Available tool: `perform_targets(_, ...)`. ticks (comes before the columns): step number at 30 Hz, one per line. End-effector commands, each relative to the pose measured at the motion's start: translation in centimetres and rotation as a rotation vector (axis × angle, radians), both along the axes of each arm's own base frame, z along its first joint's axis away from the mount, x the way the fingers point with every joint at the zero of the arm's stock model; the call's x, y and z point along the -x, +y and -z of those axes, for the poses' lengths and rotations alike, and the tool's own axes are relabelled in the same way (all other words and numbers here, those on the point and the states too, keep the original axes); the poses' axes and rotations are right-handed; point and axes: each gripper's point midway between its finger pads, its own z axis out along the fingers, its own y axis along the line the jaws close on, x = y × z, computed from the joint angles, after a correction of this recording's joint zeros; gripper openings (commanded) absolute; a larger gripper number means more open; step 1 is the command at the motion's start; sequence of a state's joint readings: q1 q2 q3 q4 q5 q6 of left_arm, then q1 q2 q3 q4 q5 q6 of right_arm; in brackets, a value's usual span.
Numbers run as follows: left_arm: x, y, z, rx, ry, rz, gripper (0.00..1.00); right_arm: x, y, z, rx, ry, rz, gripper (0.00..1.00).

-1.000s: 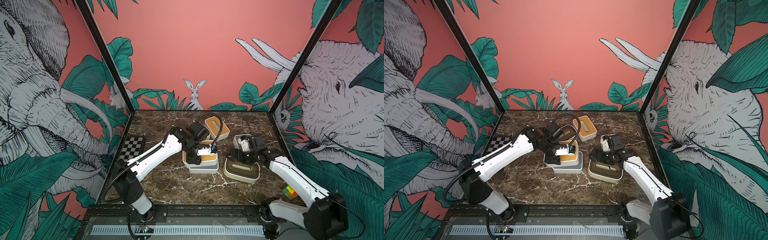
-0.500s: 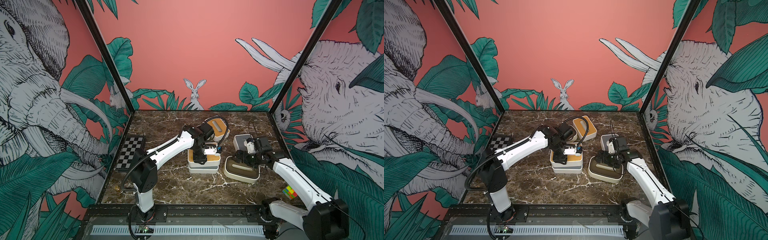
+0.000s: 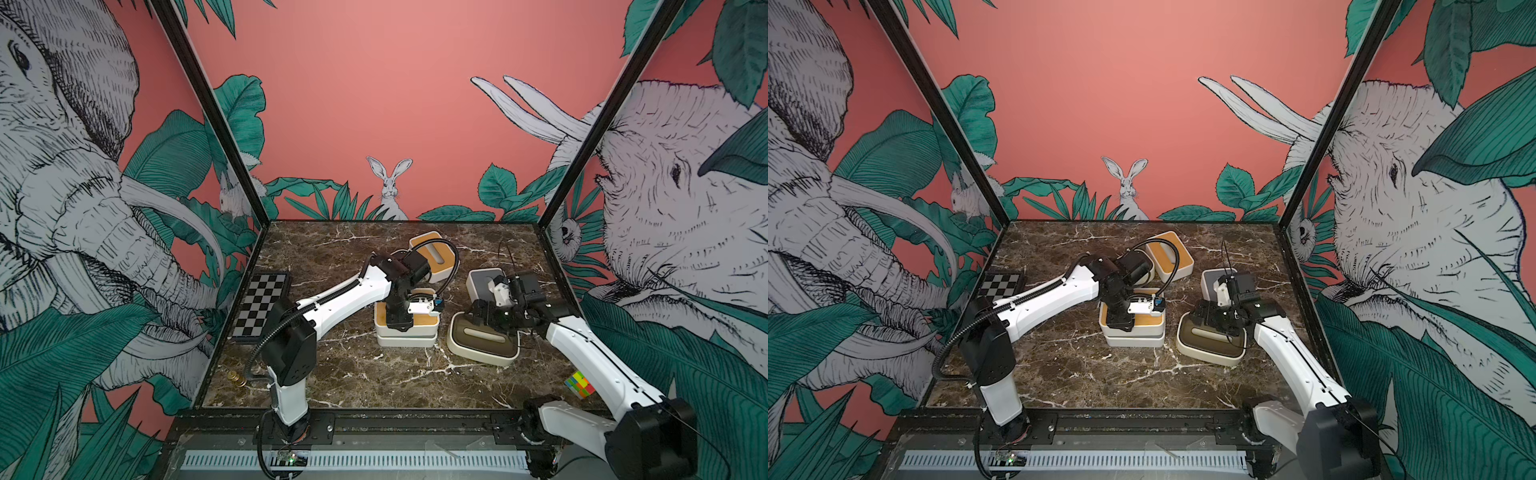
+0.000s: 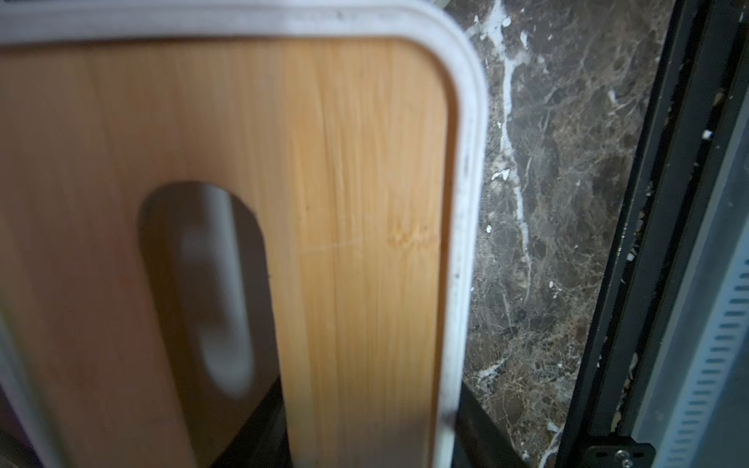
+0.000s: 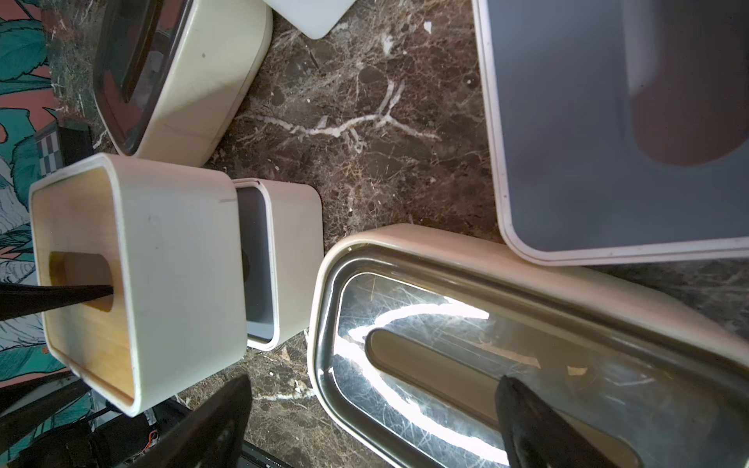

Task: Stack the tissue boxes
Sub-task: Place the tissue box at the tissue box.

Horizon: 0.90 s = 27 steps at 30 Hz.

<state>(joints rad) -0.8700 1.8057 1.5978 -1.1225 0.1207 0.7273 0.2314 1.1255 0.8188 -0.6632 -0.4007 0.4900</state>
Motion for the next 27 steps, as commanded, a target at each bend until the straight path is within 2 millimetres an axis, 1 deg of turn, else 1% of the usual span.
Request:
perform_targets(1,0.0,-0.3,-0.6,0.023,-0.024,0.022,0.16,0.0,0.0,0.2,-0.002,-0.004,-0.006,0.94)
perform_targets(11,0.0,-0.3,-0.5,0.017,-0.026,0.027,0.16,-0.1,0.0,0.3,-0.004,-0.005,-0.006,0.94)
perform_targets(27,0.2,-0.5,0.5,0.003,-0.030,0.038,0.16,-0.1,0.1,0.4,-0.009,-0.008,-0.008,0.95)
